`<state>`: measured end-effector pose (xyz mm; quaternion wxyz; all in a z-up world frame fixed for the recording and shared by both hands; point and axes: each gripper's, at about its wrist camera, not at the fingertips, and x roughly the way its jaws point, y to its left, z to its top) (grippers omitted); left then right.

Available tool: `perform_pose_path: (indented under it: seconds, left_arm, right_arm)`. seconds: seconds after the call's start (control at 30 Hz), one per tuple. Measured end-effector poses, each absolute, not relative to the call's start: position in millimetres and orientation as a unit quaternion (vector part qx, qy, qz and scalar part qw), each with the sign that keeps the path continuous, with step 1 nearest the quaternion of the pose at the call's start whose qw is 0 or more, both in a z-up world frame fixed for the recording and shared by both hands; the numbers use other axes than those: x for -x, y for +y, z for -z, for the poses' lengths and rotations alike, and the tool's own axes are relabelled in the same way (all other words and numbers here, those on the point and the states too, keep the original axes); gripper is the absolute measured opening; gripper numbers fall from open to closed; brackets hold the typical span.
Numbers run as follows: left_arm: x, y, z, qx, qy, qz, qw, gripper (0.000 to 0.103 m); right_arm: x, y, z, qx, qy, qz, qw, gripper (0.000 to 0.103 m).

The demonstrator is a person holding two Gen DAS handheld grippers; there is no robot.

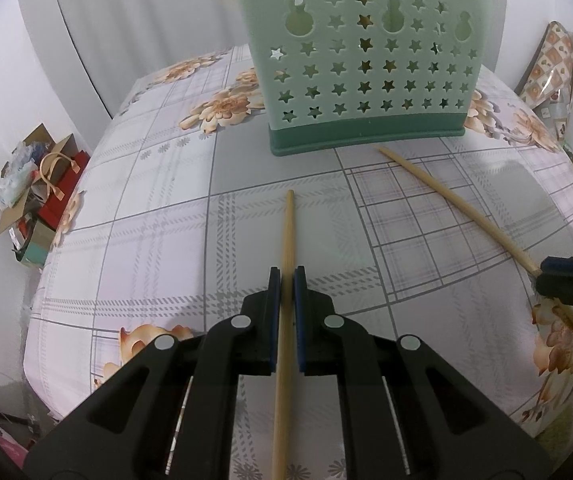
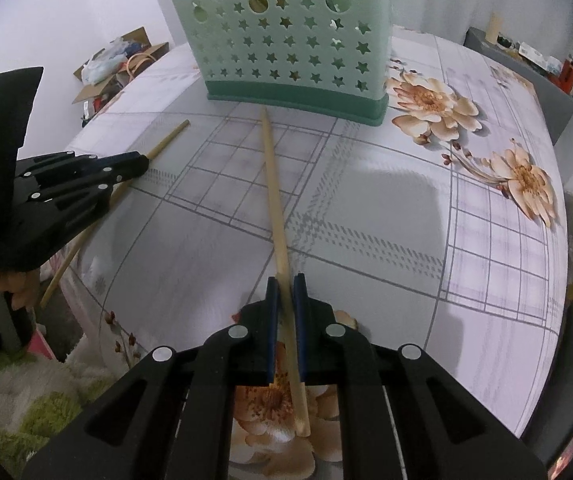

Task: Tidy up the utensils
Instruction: 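Hold the chopsticks in both tools and move them toward the caddy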

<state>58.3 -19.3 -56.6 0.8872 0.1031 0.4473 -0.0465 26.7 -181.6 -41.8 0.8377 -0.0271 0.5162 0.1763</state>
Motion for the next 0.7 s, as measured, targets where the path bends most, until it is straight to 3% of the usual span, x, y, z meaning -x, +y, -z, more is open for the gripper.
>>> perform_pose_path:
  seconds: [0.43, 0.6, 0.7]
  left_arm:
    - [-59, -20, 57, -0.112, 0.446, 0.046, 0.887, 0.006]
    - [-60, -19, 57, -0.111, 0.447, 0.049, 0.886, 0.006]
    - [-62, -15, 57, -0.1, 0.448, 0.062, 0.886, 0.013]
  right_arm:
    - [-35, -174, 34, 0.024, 0.514, -0.195, 0.835, 0.01]
    - [-46, -162, 31, 0.034, 0.505, -0.202, 0.838, 0.019]
    - [-55, -154, 32, 0.041, 0.502, -0.203, 0.84, 0.02]
